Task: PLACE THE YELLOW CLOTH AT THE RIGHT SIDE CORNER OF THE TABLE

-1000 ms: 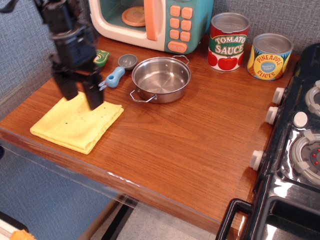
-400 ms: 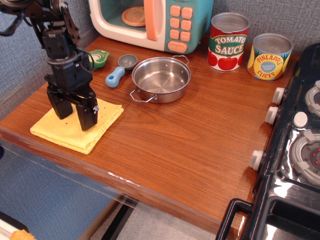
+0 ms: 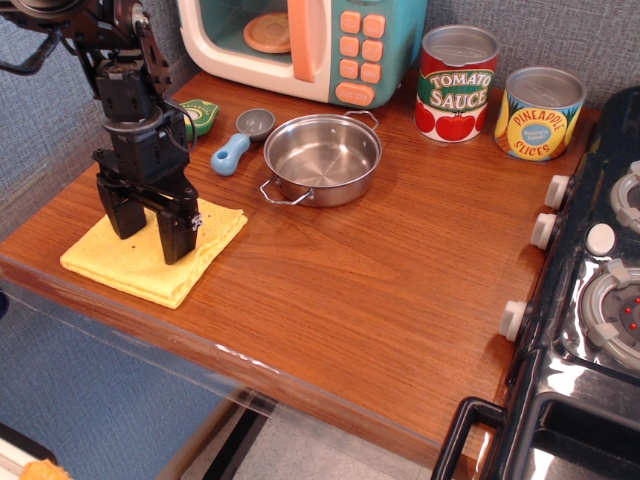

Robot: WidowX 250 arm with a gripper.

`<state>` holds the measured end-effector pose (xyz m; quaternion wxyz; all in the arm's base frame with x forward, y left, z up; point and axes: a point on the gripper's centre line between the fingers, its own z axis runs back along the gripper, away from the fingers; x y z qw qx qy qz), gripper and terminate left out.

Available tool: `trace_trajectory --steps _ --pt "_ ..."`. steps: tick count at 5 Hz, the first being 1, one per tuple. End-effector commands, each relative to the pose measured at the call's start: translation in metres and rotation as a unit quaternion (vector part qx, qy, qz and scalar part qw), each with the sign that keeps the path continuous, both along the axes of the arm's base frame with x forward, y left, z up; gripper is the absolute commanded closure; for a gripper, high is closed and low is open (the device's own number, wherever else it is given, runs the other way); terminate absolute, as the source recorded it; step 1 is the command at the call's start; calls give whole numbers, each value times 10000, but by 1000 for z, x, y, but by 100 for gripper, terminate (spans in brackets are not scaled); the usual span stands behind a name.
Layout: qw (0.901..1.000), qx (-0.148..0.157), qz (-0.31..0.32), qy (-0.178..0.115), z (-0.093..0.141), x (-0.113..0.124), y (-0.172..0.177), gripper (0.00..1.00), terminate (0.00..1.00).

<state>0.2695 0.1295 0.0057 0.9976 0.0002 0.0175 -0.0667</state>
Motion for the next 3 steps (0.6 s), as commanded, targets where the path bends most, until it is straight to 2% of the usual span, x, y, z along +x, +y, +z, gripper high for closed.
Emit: trace_trajectory --steps 1,2,3 --pt "9987 -399 -307 17 -14 -19 -44 0 0" --pt "9942 -916 -554 -107 -6 -19 -85 0 0" --pt "9889 -1206 -848 -190 5 -13 -134 0 0"
